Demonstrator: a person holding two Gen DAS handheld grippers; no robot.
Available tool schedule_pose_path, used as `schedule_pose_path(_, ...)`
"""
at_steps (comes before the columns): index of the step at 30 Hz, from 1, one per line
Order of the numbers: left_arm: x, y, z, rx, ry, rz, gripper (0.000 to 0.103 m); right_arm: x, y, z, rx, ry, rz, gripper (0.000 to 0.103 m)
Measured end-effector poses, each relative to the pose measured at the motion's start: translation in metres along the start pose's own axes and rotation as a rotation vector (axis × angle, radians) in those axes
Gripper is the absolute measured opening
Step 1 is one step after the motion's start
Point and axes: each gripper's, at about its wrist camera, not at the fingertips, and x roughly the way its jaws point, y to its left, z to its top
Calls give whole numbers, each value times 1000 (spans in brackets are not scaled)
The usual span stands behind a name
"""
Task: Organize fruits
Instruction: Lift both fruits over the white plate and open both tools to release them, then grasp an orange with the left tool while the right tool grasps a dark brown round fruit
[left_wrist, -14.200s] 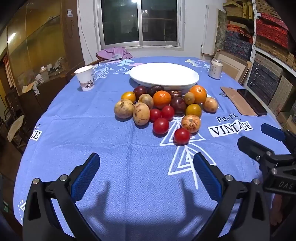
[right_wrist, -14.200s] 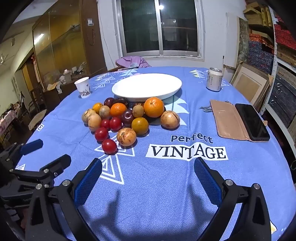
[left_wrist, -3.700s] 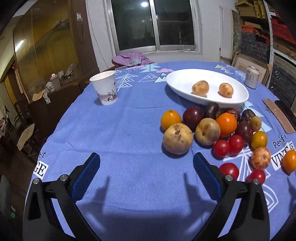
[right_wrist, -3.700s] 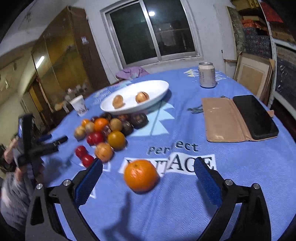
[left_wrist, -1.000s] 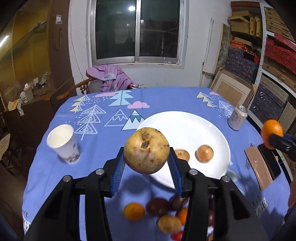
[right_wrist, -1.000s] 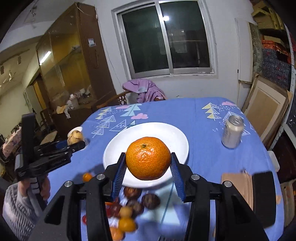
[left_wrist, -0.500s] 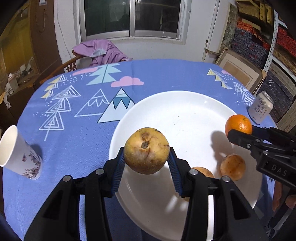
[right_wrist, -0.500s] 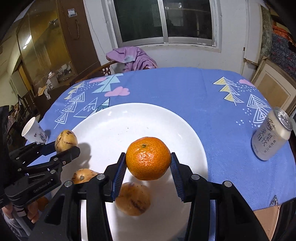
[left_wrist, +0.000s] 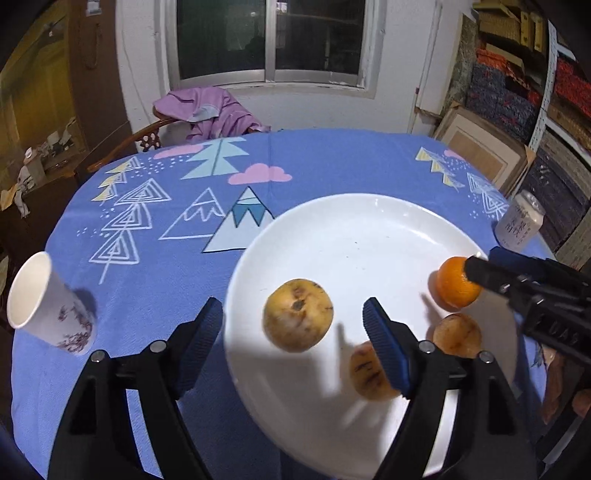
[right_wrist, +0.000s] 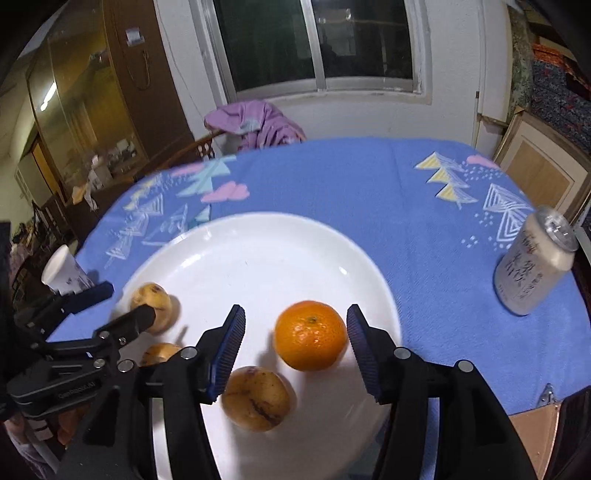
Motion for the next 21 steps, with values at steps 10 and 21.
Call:
schedule_pose_path(10, -108, 54, -77, -109, -129, 105, 98, -111, 7, -74, 6, -123, 95, 84)
schedule_pose_path(21, -94, 59, -141, -72, -112, 162, 99, -115, -10, -147, 49, -112, 65, 88)
